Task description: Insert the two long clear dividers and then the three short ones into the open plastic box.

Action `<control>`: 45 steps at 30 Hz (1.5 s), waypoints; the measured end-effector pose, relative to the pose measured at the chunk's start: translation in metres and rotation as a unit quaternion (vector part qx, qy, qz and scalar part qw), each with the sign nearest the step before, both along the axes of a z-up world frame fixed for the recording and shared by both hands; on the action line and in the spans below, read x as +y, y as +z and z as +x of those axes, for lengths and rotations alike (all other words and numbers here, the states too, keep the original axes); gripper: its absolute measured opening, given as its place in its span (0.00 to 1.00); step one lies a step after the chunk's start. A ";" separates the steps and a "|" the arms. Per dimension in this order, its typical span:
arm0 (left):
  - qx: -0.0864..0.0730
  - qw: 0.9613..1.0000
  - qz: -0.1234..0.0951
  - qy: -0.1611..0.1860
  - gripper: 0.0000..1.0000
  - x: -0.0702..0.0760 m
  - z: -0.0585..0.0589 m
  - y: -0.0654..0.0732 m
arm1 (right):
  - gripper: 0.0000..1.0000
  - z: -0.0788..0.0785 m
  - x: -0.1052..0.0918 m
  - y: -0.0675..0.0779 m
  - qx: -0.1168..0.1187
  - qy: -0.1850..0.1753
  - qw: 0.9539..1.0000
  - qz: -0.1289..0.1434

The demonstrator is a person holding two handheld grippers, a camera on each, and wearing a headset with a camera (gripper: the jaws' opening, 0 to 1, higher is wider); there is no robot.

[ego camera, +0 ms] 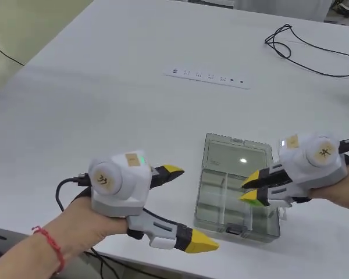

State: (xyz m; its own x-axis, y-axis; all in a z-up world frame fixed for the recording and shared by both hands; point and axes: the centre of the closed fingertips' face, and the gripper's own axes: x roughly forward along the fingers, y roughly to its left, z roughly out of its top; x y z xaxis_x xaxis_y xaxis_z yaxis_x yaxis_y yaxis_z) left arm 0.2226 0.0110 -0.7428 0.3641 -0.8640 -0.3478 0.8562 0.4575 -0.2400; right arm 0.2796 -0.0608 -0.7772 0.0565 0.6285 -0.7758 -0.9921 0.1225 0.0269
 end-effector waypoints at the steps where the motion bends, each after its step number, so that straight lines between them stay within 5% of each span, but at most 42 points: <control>1: 0.000 1.000 0.000 0.000 1.00 0.000 0.000 0.000 | 0.20 0.001 -0.004 0.002 -0.001 -0.003 1.000 0.000; 14: -0.001 1.000 0.002 -0.002 1.00 0.000 -0.002 0.000 | 0.30 0.000 -0.085 0.004 -0.008 -0.058 0.998 -0.029; 26: -0.002 1.000 0.001 -0.001 1.00 0.000 -0.003 0.002 | 0.42 -0.029 -0.163 -0.025 0.009 -0.052 0.991 -0.126; 33: -0.001 1.000 0.001 0.001 1.00 0.000 -0.003 0.003 | 0.46 -0.035 -0.196 -0.044 0.012 -0.027 0.983 -0.183; 45: 0.002 1.000 0.004 0.003 1.00 0.001 -0.006 0.002 | 0.45 -0.035 -0.220 -0.065 0.007 -0.001 0.973 -0.233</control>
